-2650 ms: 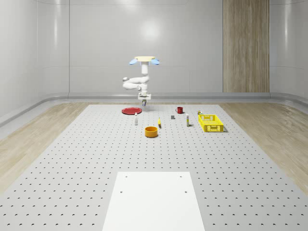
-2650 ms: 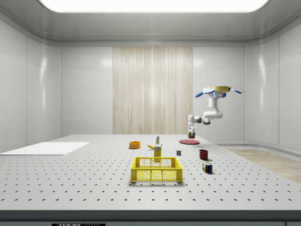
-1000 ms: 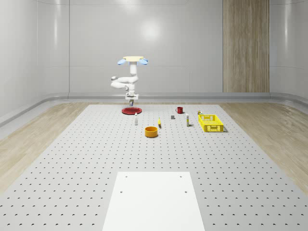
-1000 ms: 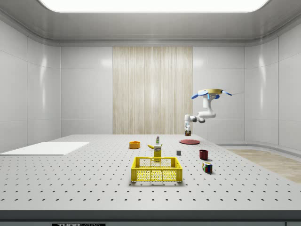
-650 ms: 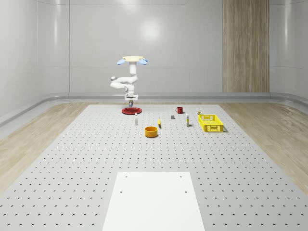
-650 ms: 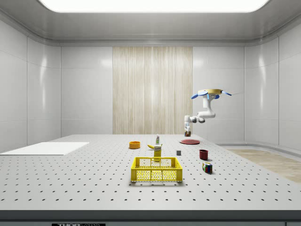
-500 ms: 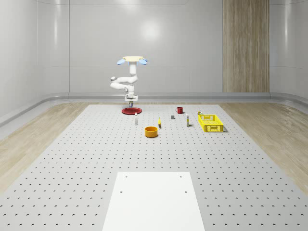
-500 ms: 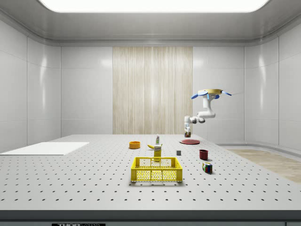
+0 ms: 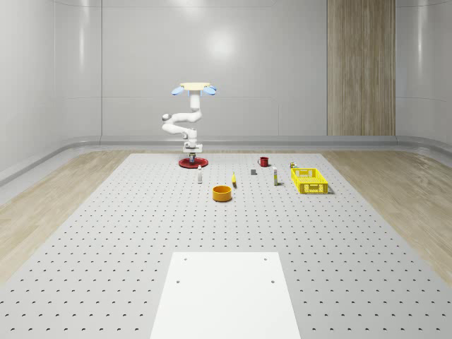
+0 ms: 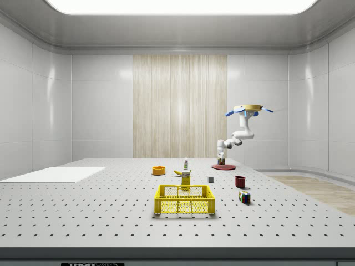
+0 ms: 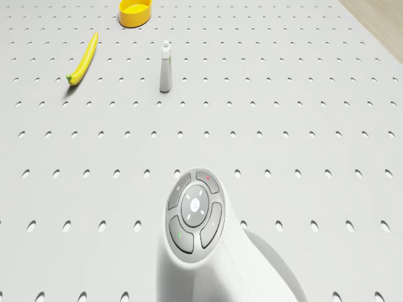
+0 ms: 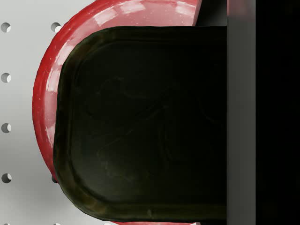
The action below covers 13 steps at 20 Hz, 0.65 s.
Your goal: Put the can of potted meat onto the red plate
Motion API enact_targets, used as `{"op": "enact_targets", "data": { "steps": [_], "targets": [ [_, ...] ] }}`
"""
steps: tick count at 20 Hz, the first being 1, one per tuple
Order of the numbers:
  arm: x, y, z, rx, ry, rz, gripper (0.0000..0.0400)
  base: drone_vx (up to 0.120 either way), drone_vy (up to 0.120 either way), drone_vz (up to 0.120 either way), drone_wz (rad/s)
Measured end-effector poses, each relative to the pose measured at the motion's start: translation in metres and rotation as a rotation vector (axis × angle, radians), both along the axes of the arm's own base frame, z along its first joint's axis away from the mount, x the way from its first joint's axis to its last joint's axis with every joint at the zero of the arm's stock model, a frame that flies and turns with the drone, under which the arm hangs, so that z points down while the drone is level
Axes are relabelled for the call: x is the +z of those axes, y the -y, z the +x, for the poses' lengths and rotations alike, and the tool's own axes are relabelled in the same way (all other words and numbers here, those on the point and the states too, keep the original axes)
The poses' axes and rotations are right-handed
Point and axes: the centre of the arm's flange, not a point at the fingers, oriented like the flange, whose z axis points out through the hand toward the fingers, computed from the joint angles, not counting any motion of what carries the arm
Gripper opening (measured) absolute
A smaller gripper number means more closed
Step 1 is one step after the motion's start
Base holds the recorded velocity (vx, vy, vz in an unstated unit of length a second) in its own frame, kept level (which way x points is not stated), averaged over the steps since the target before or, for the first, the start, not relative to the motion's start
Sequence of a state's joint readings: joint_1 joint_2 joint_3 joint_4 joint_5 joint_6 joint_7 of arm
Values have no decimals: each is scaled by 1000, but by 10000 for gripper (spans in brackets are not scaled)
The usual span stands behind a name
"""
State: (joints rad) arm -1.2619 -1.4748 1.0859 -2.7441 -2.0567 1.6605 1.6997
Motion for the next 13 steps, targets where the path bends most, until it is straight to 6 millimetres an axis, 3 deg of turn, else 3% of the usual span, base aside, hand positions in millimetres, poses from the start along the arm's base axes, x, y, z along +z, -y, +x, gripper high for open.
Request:
{"op": "enact_targets", "data": {
  "steps": [2,4,13],
  "targets": [
    [4,0,0,1,-1,-1,353,0,0,0,0],
    [5,0,0,6,0,0,372,0,0,0,0],
    [-12,0,0,-1,1,2,397,0,0,0,0]
  ]
}}
